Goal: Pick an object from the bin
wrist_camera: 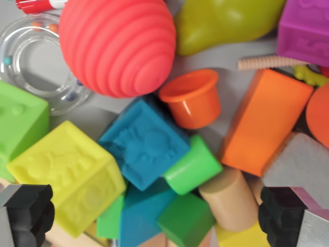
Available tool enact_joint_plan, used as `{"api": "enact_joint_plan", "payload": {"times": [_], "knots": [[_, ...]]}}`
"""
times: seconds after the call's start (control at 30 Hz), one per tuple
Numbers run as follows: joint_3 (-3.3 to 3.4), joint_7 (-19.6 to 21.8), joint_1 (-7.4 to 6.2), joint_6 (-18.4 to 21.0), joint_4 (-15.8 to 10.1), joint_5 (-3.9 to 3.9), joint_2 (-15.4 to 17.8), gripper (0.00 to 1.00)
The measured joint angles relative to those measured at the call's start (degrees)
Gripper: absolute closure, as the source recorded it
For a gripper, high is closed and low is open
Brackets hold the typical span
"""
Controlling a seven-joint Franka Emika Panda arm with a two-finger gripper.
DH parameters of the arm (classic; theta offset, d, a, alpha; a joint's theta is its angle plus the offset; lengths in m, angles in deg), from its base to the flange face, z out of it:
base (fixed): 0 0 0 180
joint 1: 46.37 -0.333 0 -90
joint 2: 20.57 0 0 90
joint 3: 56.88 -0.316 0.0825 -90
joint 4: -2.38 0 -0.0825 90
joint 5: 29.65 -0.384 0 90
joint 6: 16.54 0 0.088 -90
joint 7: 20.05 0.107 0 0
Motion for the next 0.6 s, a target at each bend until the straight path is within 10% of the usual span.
{"api": "enact_joint_plan", "payload": {"times": [0.6], "knots": [[-0.07, -1.37, -2.55, -5.81, 4.46, 1.31, -10.12, 0.00]]}}
